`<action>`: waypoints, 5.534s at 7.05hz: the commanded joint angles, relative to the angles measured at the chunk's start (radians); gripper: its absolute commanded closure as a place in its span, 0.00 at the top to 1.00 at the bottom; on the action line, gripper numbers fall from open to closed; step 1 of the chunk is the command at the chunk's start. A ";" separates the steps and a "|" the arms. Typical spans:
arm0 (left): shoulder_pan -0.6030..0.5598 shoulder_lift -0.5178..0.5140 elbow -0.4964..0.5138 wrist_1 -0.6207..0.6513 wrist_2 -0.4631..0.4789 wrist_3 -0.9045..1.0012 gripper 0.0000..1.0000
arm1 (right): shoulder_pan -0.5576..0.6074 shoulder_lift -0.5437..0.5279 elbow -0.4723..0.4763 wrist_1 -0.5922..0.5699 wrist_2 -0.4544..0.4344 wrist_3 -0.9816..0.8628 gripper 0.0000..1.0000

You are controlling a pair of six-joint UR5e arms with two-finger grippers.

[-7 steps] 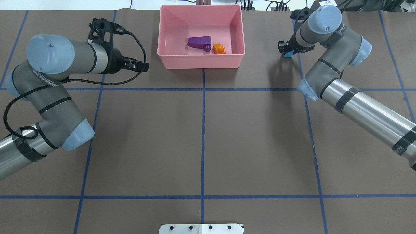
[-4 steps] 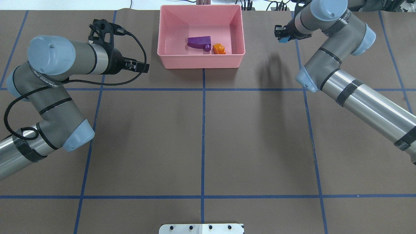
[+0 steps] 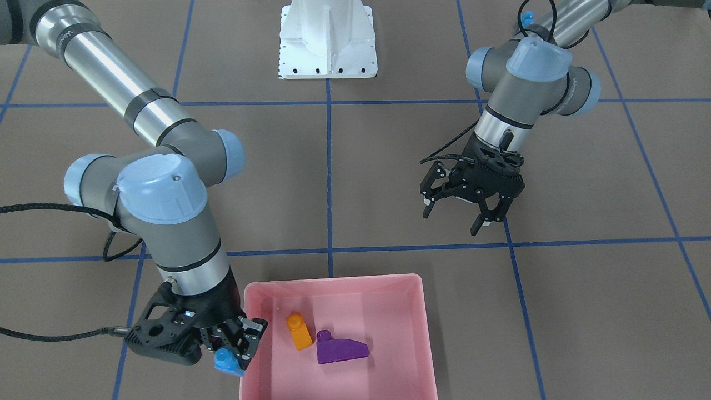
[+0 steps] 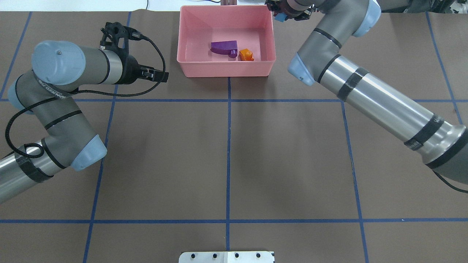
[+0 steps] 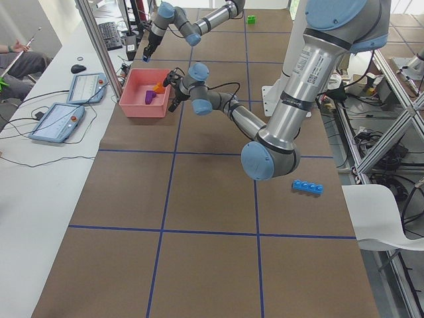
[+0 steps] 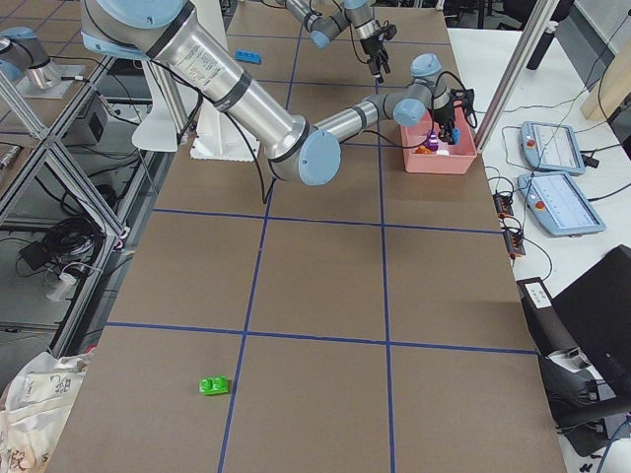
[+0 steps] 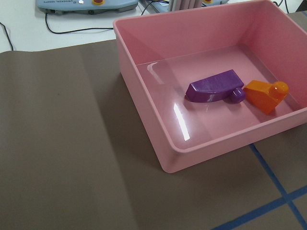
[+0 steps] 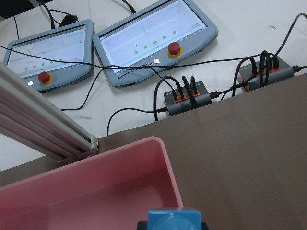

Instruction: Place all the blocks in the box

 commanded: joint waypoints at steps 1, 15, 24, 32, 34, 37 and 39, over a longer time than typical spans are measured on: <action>0.000 -0.002 0.000 0.000 0.000 0.000 0.99 | -0.037 0.045 -0.031 -0.016 -0.052 0.015 0.56; 0.163 0.829 -0.385 -0.052 -0.289 -0.060 1.00 | 0.079 -0.268 0.634 -0.576 0.208 -0.324 1.00; 0.848 1.090 -0.511 -0.048 0.014 -0.523 0.98 | 0.101 -0.268 0.643 -0.574 0.209 -0.368 1.00; 0.962 1.103 -0.476 -0.054 0.009 -0.490 0.75 | 0.101 -0.272 0.666 -0.579 0.203 -0.367 1.00; 0.963 1.103 -0.468 -0.054 0.008 -0.490 0.57 | 0.101 -0.272 0.666 -0.579 0.202 -0.367 1.00; 0.963 1.101 -0.457 -0.055 0.008 -0.490 0.44 | 0.101 -0.271 0.660 -0.579 0.200 -0.367 1.00; 0.959 1.103 -0.466 -0.057 0.011 -0.493 0.00 | 0.101 -0.269 0.663 -0.579 0.200 -0.368 1.00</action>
